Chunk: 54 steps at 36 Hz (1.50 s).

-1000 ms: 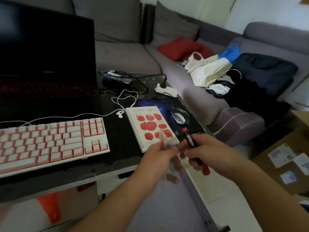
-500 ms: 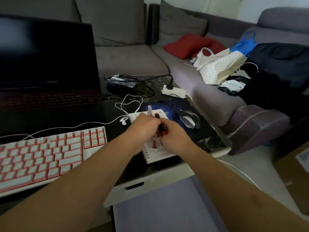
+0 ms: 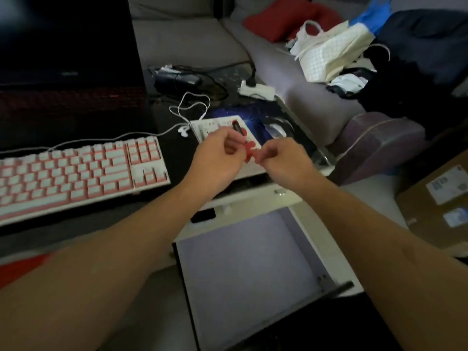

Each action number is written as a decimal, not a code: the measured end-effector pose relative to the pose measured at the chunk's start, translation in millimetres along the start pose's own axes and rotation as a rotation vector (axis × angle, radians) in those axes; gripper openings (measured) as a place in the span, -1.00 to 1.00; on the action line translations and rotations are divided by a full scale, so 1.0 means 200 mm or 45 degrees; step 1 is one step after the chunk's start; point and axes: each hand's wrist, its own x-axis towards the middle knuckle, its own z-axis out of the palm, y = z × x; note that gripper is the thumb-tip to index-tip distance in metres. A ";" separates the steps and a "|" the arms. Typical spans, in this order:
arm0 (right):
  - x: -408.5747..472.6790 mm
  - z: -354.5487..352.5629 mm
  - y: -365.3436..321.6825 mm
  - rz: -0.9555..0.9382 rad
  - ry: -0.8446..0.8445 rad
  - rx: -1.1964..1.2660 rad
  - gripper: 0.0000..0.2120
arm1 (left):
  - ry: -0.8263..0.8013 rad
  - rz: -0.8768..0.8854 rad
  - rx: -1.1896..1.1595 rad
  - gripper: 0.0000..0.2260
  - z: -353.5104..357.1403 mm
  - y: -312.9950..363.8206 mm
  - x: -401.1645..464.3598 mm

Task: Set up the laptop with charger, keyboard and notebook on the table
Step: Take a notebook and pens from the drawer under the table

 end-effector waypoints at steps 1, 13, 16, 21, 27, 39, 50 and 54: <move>-0.06 -0.02 0.00 -0.017 -0.028 -0.029 -0.68 | -0.037 -0.008 0.031 -0.85 0.01 -0.02 -0.05; -0.84 0.39 0.40 0.011 -0.969 -0.659 -0.85 | -0.779 -0.251 0.590 -0.89 0.32 -0.57 -0.88; -1.00 0.53 0.52 0.026 -1.270 -0.815 -0.69 | -0.943 -0.278 0.748 -0.76 0.40 -0.72 -1.08; -1.08 0.62 0.56 -0.150 -1.422 -1.134 -0.67 | -1.035 -0.292 0.926 -0.67 0.47 -0.87 -1.31; -0.99 0.65 0.55 -0.329 -1.293 -1.278 -0.71 | -0.999 -0.192 1.058 -0.85 0.47 -0.96 -1.24; -0.59 0.79 0.46 -0.217 -0.761 -1.048 -0.76 | -0.630 -0.040 1.147 -0.61 0.29 -1.01 -0.71; -0.49 1.02 0.46 0.084 -0.507 -0.333 -0.31 | -0.450 -0.148 1.044 -0.59 0.21 -1.12 -0.50; -0.47 1.04 0.46 0.121 -0.530 -0.299 -0.30 | -0.464 -0.153 1.038 -0.50 0.22 -1.13 -0.48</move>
